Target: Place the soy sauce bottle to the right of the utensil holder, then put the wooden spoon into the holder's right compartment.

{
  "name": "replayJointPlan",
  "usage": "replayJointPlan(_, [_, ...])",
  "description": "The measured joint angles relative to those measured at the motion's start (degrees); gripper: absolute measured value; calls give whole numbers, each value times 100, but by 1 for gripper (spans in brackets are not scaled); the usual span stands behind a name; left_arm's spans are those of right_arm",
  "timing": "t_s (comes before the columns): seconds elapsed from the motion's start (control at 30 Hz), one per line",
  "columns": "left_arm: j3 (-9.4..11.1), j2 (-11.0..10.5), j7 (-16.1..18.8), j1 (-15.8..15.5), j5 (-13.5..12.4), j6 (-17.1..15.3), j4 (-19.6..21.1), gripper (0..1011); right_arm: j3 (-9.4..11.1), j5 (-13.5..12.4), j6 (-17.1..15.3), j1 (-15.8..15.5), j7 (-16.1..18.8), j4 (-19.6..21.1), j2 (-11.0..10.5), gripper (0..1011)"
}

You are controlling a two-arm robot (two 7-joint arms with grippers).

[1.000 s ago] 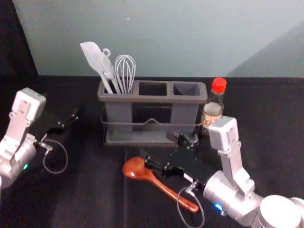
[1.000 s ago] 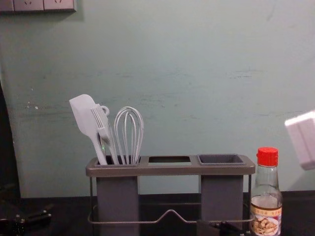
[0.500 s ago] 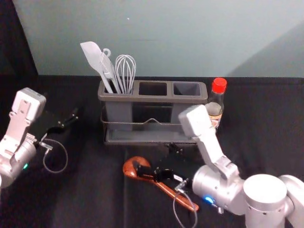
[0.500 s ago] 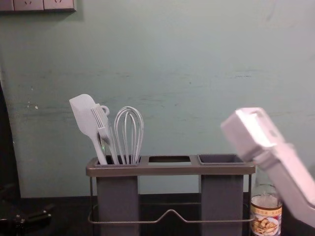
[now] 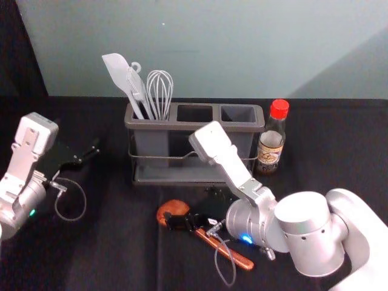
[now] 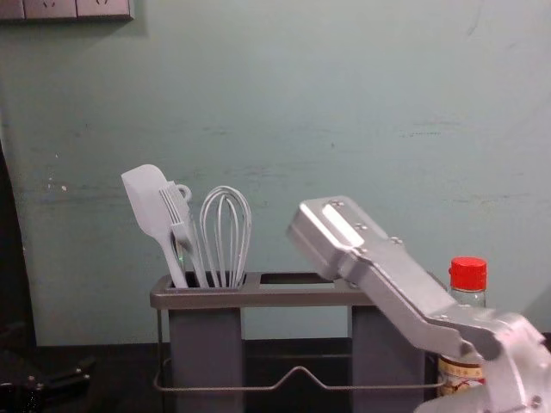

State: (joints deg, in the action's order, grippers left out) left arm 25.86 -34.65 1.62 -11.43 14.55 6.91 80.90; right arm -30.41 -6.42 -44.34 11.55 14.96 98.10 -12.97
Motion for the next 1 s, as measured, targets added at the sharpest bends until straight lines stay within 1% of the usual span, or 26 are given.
replayJointPlan(0.03, [0,0,0,0,0,0,0,1000,-34,34,-115,63,4,-29,31,1002])
replayJointPlan(0.1, [0,0,0,0,0,0,0,1000,-72,66,-221,122,31,-62,55,1003])
replayJointPlan(0.2, [0,0,0,0,0,0,0,1000,-168,140,-485,289,129,-187,121,1002])
replayJointPlan(0.33, [0,0,0,0,0,0,0,1000,-239,204,-659,429,219,-313,183,1002])
replayJointPlan(0.77, [0,0,0,0,0,0,0,1000,-330,358,-841,748,472,-721,387,1003])
replayJointPlan(1.0, [0,0,0,0,0,0,0,1000,-331,426,-904,823,571,-836,463,1002])
